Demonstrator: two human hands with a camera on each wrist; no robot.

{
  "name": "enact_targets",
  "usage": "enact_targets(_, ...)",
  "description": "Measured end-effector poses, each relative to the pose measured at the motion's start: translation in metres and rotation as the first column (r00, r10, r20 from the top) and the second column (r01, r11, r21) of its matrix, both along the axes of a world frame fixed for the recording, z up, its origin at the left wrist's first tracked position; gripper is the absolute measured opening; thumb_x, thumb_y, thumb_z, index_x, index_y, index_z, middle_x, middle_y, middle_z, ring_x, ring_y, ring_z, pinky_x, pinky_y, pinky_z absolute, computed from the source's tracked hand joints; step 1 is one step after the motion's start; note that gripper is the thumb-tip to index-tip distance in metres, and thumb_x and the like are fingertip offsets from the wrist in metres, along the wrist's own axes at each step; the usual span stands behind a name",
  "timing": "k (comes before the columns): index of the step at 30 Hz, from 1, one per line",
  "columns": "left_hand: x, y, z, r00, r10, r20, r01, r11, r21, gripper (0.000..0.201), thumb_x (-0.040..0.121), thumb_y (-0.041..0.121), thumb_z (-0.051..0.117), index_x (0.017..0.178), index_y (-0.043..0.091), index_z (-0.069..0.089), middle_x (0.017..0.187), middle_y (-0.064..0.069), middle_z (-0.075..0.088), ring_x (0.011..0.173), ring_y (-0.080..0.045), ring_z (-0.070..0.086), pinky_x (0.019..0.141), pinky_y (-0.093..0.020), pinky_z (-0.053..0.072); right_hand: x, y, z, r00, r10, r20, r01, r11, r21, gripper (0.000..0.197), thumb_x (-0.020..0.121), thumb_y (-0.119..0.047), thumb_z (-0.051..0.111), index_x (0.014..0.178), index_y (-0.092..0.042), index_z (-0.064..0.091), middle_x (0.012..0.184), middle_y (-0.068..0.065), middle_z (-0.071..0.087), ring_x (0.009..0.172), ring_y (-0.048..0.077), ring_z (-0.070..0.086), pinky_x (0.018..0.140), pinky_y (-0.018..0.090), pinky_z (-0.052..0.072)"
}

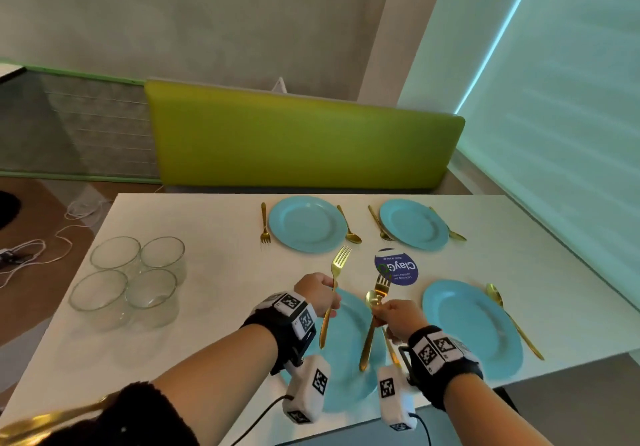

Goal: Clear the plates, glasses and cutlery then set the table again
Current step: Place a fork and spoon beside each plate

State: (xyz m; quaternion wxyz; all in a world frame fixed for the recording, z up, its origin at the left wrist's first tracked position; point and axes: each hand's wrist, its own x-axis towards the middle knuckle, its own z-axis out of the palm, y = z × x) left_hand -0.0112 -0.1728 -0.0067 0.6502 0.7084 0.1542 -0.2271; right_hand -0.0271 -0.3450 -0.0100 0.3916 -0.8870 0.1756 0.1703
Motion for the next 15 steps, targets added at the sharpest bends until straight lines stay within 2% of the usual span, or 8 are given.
enact_targets(2, 0.001, -0.013, -0.001, 1.000, 0.023, -0.004, -0.023, 1.000, -0.001, 0.028, 0.084, -0.009, 0.058, 0.109, 0.003, 0.056, 0.076, -0.007, 0.057, 0.062, -0.015, 0.058, 0.065, -0.029, 0.056, 0.003, -0.027, -0.005, 0.998, 0.052, -0.045, -0.059, 0.987, -0.151, 0.035, 0.092, -0.018, 0.054, 0.056, -0.016, 0.055, 0.076, 0.006, 0.063, 0.045, 0.013, 0.046, 0.038, 0.017, 0.038)
enact_targets(3, 0.001, -0.019, -0.002, 0.999, 0.037, -0.004, -0.037, 0.999, 0.003, 0.027, 0.084, -0.009, 0.058, 0.107, 0.004, 0.055, 0.075, -0.006, 0.056, 0.061, -0.015, 0.057, 0.064, -0.028, 0.055, 0.004, -0.040, -0.009, 0.992, 0.090, -0.082, -0.107, 0.966, -0.235, 0.036, 0.092, -0.020, 0.053, 0.056, -0.018, 0.054, 0.080, 0.006, 0.065, 0.048, 0.014, 0.048, 0.044, 0.018, 0.043)
enact_targets(6, 0.002, -0.031, -0.006, 0.997, 0.071, 0.002, -0.071, 0.997, 0.028, 0.030, 0.084, -0.009, 0.057, 0.112, 0.002, 0.056, 0.074, -0.006, 0.056, 0.062, -0.014, 0.056, 0.063, -0.026, 0.055, 0.011, -0.069, -0.021, 0.973, 0.164, -0.165, -0.220, 0.880, -0.422, 0.038, 0.093, -0.027, 0.050, 0.056, -0.023, 0.049, 0.089, 0.004, 0.066, 0.074, 0.016, 0.054, 0.082, 0.028, 0.053)
enact_targets(9, 0.005, -0.039, -0.013, 0.992, 0.123, 0.003, -0.123, 0.991, 0.045, 0.027, 0.085, -0.011, 0.055, 0.108, 0.001, 0.055, 0.071, -0.007, 0.055, 0.059, -0.014, 0.054, 0.059, -0.025, 0.053, 0.019, -0.088, -0.036, 0.952, 0.217, -0.213, -0.298, 0.807, -0.509, 0.037, 0.094, -0.030, 0.048, 0.057, -0.022, 0.046, 0.083, -0.002, 0.058, 0.083, 0.015, 0.055, 0.092, 0.027, 0.051)
enact_targets(11, 0.007, -0.043, -0.018, 0.986, 0.167, 0.003, -0.167, 0.984, 0.055, 0.021, 0.084, -0.010, 0.054, 0.100, 0.003, 0.054, 0.070, -0.008, 0.055, 0.058, -0.016, 0.053, 0.059, -0.027, 0.053, 0.023, -0.095, -0.044, 0.936, 0.257, -0.242, -0.349, 0.775, -0.526, 0.031, 0.095, -0.032, 0.046, 0.072, -0.019, 0.061, 0.091, -0.001, 0.063, 0.100, 0.017, 0.062, 0.095, 0.026, 0.049)
enact_targets(12, 0.007, -0.045, -0.019, 0.983, 0.184, 0.001, -0.184, 0.981, 0.057, 0.018, 0.085, -0.009, 0.054, 0.097, 0.003, 0.053, 0.069, -0.008, 0.054, 0.058, -0.016, 0.053, 0.058, -0.027, 0.052, 0.026, -0.098, -0.049, 0.932, 0.271, -0.241, -0.360, 0.765, -0.534, 0.030, 0.096, -0.033, 0.044, 0.090, -0.016, 0.068, 0.104, 0.000, 0.066, 0.109, 0.017, 0.061, 0.097, 0.026, 0.047)
enact_targets(13, 0.008, -0.046, -0.020, 0.980, 0.199, -0.005, -0.198, 0.979, 0.055, 0.015, 0.085, -0.009, 0.054, 0.094, 0.004, 0.052, 0.068, -0.009, 0.054, 0.057, -0.017, 0.052, 0.057, -0.027, 0.052, 0.029, -0.100, -0.053, 0.933, 0.273, -0.234, -0.358, 0.760, -0.542, 0.033, 0.097, -0.034, 0.043, 0.106, -0.013, 0.067, 0.116, 0.001, 0.065, 0.114, 0.017, 0.059, 0.098, 0.025, 0.047)
enact_targets(15, 0.007, -0.046, -0.020, 0.973, 0.231, -0.015, -0.230, 0.972, 0.054, 0.014, 0.087, -0.008, 0.053, 0.084, 0.006, 0.052, 0.067, -0.009, 0.053, 0.056, -0.017, 0.052, 0.056, -0.026, 0.050, 0.033, -0.103, -0.060, 0.935, 0.272, -0.229, -0.354, 0.762, -0.542, 0.038, 0.097, -0.035, 0.043, 0.117, -0.010, 0.063, 0.123, 0.003, 0.063, 0.116, 0.017, 0.058, 0.098, 0.024, 0.046)
